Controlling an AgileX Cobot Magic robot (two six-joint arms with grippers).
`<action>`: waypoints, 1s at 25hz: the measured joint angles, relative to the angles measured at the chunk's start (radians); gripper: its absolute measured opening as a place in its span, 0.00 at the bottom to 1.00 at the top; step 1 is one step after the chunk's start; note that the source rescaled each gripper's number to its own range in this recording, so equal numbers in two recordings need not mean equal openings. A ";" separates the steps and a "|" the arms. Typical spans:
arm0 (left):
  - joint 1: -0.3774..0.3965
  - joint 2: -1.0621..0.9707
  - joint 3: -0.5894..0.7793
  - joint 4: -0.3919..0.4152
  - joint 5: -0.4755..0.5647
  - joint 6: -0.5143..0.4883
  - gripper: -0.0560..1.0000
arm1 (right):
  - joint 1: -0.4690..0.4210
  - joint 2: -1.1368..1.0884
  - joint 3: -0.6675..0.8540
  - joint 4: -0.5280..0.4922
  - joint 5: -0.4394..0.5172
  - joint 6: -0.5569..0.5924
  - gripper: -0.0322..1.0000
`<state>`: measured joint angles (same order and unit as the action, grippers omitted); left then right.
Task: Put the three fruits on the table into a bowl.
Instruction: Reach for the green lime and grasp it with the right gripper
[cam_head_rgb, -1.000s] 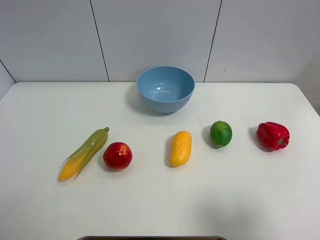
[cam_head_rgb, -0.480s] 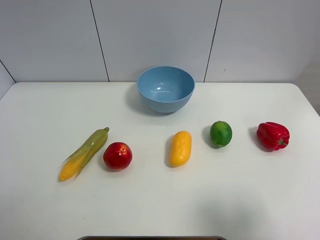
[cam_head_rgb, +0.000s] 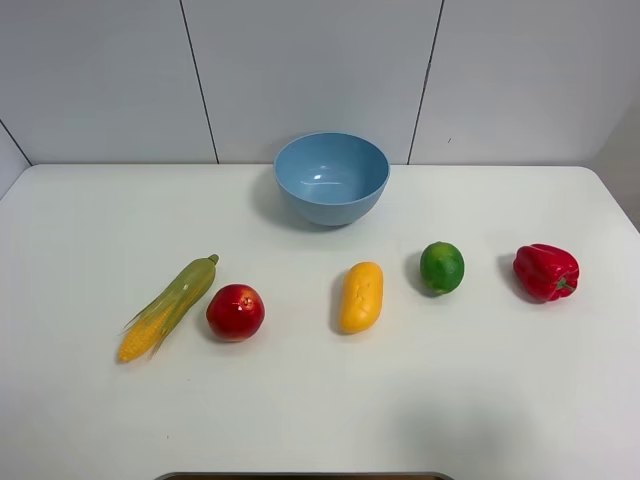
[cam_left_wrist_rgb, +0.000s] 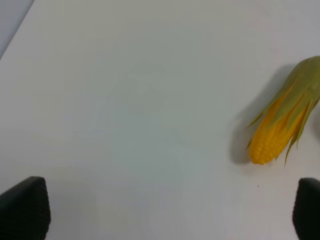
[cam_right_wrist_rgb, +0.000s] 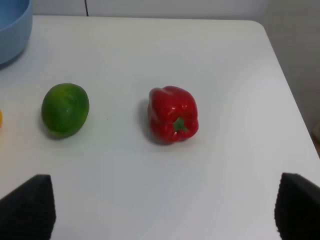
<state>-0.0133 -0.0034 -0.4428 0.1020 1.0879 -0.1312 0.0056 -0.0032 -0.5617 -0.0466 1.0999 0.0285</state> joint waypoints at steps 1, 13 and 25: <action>0.000 0.000 0.000 0.000 0.000 0.000 1.00 | 0.000 0.000 0.000 0.000 0.000 0.000 0.97; 0.000 0.000 0.000 0.000 0.000 0.000 1.00 | 0.000 0.068 -0.104 -0.032 0.004 0.073 0.97; 0.000 0.000 0.000 0.000 0.000 0.001 1.00 | 0.000 0.662 -0.431 -0.055 0.047 0.210 0.97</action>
<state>-0.0133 -0.0034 -0.4428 0.1020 1.0879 -0.1303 0.0056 0.6588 -0.9927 -0.1011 1.1468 0.2388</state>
